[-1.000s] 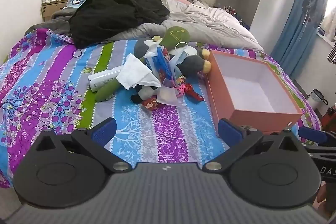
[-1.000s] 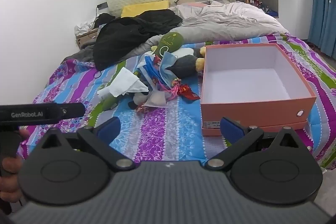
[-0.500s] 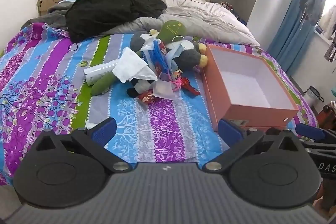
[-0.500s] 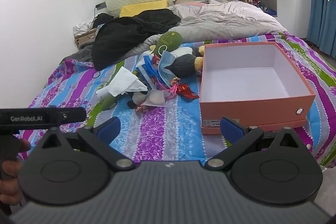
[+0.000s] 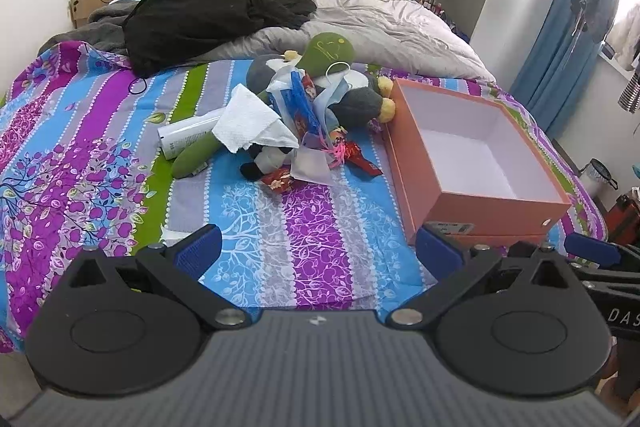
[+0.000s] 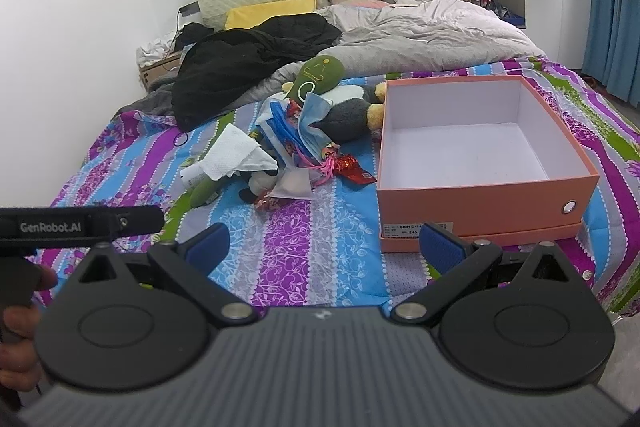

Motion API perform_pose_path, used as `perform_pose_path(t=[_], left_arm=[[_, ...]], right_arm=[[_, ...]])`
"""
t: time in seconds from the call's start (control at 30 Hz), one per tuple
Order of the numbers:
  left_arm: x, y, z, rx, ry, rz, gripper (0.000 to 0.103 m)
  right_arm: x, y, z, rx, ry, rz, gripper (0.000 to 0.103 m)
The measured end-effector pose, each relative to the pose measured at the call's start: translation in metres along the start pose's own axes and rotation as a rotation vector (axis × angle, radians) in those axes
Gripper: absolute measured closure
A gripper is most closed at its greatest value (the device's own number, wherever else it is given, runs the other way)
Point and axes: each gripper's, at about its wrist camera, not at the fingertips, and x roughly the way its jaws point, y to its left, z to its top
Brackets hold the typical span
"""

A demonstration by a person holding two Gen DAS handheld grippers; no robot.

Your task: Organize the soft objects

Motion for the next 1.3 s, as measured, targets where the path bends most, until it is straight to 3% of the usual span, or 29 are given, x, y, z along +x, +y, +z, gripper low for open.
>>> perform_pose_path(t=[1.3], left_arm=[[-0.0012, 0.0040, -0.0056, -0.012, -0.003, 0.008, 0.000]], right_arm=[[0.0078, 0.0035, -0.0064, -0.003, 0.016, 0.010, 0.000]])
